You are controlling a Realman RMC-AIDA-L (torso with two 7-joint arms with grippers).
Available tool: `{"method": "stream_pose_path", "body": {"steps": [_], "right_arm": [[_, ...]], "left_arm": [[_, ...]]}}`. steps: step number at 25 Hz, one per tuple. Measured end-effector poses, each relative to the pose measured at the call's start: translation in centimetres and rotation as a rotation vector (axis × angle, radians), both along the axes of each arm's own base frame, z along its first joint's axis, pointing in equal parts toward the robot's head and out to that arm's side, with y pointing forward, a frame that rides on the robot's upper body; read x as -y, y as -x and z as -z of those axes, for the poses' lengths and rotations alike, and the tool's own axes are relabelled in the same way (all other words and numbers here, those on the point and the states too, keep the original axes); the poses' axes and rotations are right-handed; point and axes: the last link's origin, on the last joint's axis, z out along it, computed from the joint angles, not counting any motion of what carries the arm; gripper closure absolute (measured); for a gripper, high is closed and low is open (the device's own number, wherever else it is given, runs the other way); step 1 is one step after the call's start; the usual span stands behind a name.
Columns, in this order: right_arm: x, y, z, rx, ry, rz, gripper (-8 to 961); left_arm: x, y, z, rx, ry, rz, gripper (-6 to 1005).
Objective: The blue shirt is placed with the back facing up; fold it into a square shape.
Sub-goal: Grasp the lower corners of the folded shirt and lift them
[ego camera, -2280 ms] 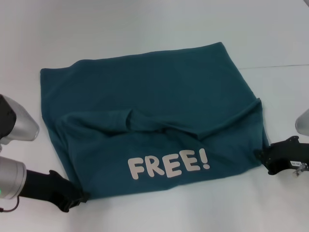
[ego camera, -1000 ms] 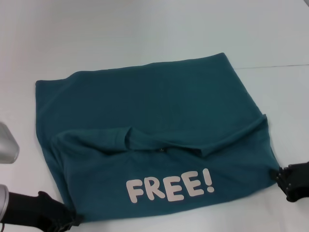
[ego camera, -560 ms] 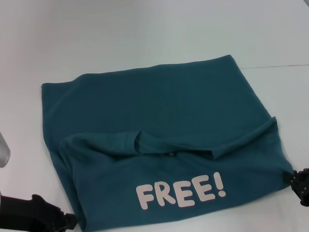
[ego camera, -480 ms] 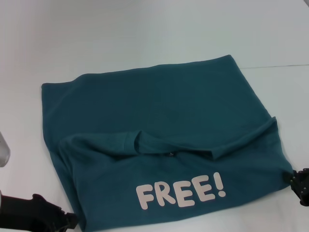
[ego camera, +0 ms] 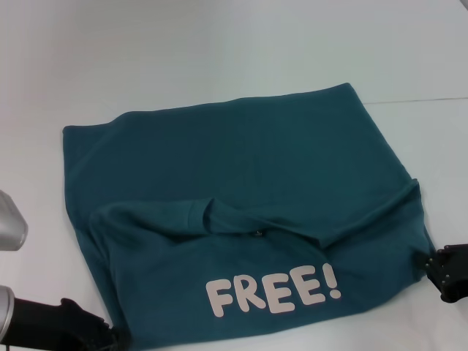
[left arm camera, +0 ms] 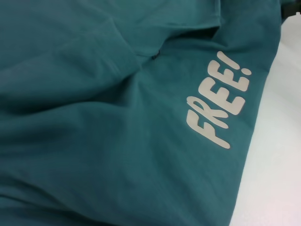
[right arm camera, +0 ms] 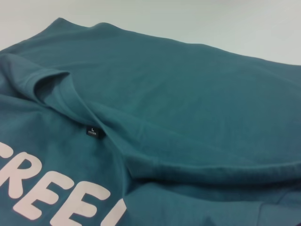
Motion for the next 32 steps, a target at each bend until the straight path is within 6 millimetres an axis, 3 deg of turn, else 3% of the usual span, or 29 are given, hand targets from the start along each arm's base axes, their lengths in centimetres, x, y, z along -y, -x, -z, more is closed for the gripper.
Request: {"method": "stream_pose_path", "body": {"steps": [9, 12, 17, 32], "right_arm": [[-0.4, 0.3, 0.1, 0.004, 0.008, -0.013, 918], [-0.5, 0.3, 0.1, 0.006, 0.010, -0.014, 918], [-0.4, 0.3, 0.1, 0.006, 0.010, -0.013, 917], [-0.7, 0.2, 0.0, 0.011, 0.009, -0.017, 918]], "left_arm": [[0.2, -0.1, 0.1, 0.018, 0.021, -0.031, 914], [0.2, -0.2, 0.2, 0.018, 0.027, -0.028, 710], [0.2, -0.2, 0.1, 0.019, 0.021, -0.030, 531], [-0.7, -0.4, 1.6, 0.032, 0.023, -0.056, 529]]}}
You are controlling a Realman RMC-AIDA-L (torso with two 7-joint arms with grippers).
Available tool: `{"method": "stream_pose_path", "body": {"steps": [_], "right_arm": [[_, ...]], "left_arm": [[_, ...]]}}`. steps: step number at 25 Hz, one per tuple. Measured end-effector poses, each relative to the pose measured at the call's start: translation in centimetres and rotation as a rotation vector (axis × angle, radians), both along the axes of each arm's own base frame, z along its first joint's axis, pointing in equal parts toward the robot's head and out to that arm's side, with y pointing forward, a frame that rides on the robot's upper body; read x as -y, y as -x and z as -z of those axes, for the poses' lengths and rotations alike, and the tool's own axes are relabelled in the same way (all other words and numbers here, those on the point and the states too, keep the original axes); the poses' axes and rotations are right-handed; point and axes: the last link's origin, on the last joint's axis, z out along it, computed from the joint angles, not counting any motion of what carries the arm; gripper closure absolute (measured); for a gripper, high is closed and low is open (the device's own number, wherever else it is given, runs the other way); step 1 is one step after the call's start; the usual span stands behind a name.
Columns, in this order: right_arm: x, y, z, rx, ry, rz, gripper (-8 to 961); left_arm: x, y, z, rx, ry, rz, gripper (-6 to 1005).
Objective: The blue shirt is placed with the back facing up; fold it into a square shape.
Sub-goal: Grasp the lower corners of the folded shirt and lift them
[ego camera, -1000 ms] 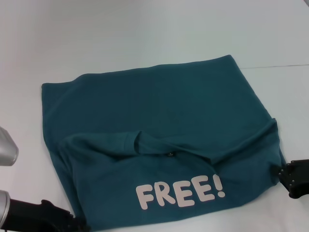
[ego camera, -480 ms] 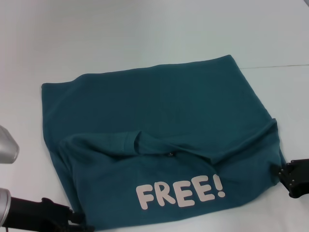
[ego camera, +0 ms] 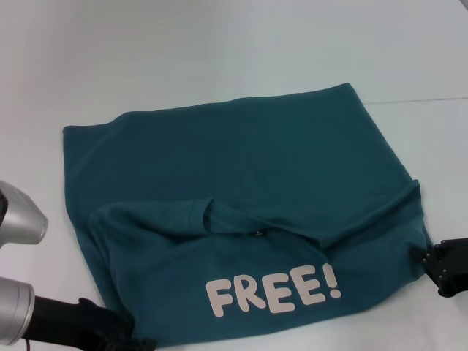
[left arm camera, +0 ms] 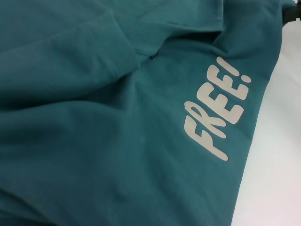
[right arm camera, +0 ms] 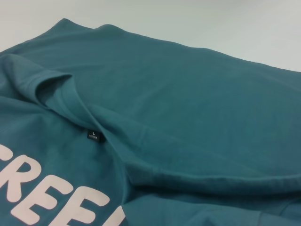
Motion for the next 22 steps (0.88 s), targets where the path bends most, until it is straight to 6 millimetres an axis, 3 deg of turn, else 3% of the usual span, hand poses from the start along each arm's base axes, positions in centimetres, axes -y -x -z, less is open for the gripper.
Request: {"method": "stream_pose_path", "body": {"steps": [15, 22], "right_arm": [[-0.10, -0.33, 0.07, 0.009, 0.000, 0.010, 918], [-0.17, -0.43, -0.07, 0.010, -0.004, 0.013, 918]], "left_arm": [[-0.31, -0.85, 0.59, 0.028, 0.018, 0.021, 546], [-0.15, -0.80, 0.81, 0.021, 0.032, 0.042, 626]]}}
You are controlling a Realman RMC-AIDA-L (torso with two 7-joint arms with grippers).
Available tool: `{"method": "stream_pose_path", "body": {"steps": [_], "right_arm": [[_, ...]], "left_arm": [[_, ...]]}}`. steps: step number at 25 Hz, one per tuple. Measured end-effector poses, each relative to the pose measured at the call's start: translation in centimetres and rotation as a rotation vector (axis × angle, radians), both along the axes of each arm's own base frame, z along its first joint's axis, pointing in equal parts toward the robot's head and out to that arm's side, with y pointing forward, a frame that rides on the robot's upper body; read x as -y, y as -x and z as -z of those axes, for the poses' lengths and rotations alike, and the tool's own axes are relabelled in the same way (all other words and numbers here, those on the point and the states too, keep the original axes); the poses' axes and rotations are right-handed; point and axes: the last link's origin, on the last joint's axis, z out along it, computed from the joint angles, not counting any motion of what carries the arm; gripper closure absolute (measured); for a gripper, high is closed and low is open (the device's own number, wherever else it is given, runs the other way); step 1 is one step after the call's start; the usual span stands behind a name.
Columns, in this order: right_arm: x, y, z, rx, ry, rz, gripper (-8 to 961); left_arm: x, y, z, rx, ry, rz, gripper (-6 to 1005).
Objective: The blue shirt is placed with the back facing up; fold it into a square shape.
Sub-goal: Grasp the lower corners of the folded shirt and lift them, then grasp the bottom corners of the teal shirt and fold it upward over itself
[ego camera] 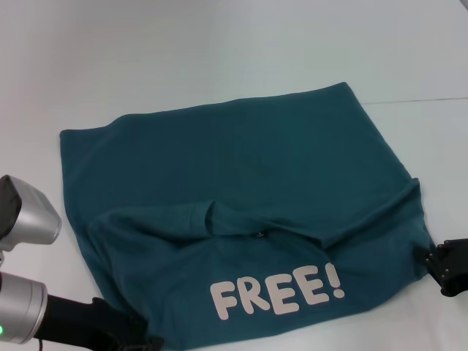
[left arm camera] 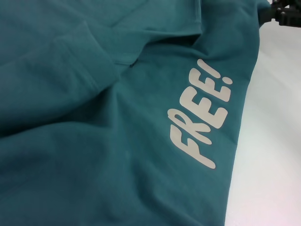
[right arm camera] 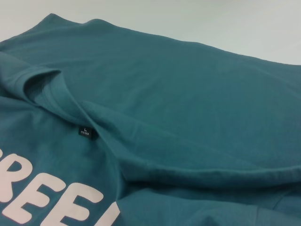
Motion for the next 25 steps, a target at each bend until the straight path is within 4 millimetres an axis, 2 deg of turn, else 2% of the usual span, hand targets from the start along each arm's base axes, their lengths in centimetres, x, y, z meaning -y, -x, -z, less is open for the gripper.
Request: {"method": "stream_pose_path", "body": {"steps": [4, 9, 15, 25], "right_arm": [[0.0, 0.0, 0.0, 0.000, 0.000, -0.001, 917], [-0.1, 0.0, 0.0, -0.001, 0.001, -0.002, 917], [-0.3, 0.4, 0.0, -0.007, 0.002, -0.014, 917], [-1.7, 1.6, -0.6, -0.012, -0.023, -0.047, 918]], "left_arm": [[-0.2, 0.0, 0.0, -0.003, -0.012, 0.001, 671], [-0.4, 0.1, 0.1, -0.008, -0.025, 0.002, 887], [-0.5, 0.2, 0.0, -0.015, -0.033, 0.002, 996], [-1.3, -0.1, -1.1, -0.017, -0.088, 0.010, 996]]}}
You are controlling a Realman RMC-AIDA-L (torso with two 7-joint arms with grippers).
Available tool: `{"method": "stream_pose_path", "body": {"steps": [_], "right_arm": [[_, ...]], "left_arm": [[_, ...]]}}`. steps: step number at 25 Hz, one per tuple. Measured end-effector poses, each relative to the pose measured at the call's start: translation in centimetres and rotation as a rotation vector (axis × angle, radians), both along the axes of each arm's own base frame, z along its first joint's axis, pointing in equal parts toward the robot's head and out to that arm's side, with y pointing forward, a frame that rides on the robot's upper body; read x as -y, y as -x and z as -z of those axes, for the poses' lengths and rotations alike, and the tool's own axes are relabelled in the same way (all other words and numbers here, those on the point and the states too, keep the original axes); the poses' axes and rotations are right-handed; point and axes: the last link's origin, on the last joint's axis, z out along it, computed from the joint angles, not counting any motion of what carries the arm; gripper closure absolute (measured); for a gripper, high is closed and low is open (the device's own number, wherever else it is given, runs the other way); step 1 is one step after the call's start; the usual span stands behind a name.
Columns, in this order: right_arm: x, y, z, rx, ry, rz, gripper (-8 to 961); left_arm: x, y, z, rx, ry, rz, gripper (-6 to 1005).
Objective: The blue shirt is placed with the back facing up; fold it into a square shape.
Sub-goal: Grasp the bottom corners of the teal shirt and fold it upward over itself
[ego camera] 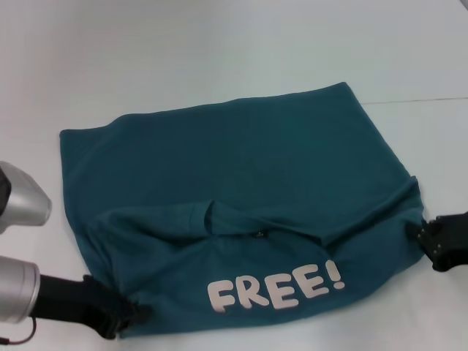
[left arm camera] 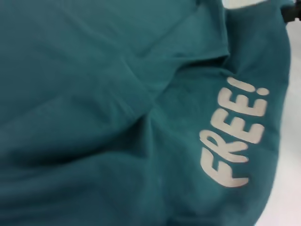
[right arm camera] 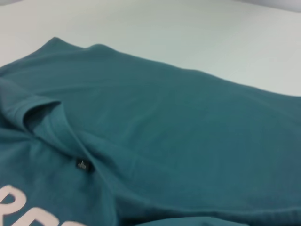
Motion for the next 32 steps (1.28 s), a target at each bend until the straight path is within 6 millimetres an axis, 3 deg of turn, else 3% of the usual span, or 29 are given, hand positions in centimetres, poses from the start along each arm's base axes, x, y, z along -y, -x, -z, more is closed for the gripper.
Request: {"method": "stream_pose_path", "body": {"steps": [17, 32], "right_arm": [[-3.2, 2.2, -1.4, -0.008, -0.080, -0.054, 918], [-0.4, 1.7, -0.5, 0.073, -0.042, -0.087, 917]], "left_arm": [[-1.9, -0.9, -2.1, 0.011, -0.112, 0.025, 997], [0.4, -1.5, -3.2, 0.058, -0.054, 0.062, 996]]}}
